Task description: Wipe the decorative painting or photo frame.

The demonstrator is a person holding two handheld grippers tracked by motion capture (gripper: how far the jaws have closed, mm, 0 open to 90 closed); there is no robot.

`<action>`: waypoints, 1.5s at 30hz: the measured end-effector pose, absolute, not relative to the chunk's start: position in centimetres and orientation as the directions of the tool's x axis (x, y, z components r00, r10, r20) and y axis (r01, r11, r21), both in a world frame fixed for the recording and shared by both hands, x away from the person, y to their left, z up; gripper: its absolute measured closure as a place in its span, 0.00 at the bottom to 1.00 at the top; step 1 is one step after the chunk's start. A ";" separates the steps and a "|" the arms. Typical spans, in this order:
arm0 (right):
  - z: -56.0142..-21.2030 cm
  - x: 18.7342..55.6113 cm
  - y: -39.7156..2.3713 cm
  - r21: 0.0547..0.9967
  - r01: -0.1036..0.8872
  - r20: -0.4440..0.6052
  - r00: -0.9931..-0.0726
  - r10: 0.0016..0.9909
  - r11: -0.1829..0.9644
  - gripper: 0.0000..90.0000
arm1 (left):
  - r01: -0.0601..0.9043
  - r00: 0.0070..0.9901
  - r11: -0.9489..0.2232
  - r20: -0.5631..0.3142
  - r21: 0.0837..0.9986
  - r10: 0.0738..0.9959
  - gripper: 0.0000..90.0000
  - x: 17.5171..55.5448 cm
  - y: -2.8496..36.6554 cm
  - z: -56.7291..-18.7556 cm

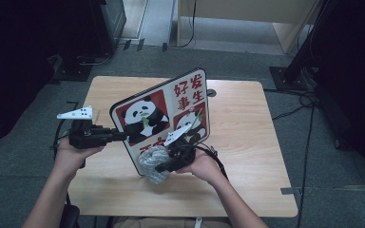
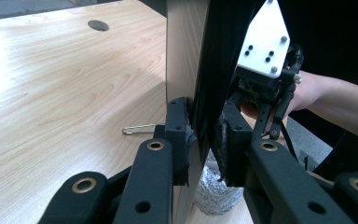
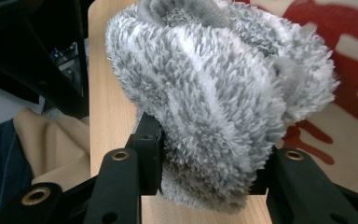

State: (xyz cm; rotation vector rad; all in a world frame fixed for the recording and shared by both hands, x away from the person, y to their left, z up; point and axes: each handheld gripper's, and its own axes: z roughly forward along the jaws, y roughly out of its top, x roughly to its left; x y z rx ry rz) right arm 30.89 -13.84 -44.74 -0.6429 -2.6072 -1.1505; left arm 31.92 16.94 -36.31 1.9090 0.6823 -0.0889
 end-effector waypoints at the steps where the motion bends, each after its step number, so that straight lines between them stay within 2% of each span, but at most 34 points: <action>1: -44.8 30.9 -13.9 0.645 0.473 0.365 -0.881 0.302 0.601 0.66 | 0.496 0.834 -0.279 -0.361 0.822 0.417 0.86 31.9 16.9 -36.3; 20: -46.7 30.5 -14.0 0.614 0.479 0.368 -0.877 0.310 0.628 0.66 | 0.498 0.833 -0.275 -0.365 0.823 0.417 0.85 32.0 17.0 -36.3; 45: -43.6 30.3 -14.9 0.639 0.508 0.398 -0.861 0.317 0.577 0.67 | 0.484 0.841 -0.284 -0.352 0.828 0.410 0.76 31.8 17.7 -35.9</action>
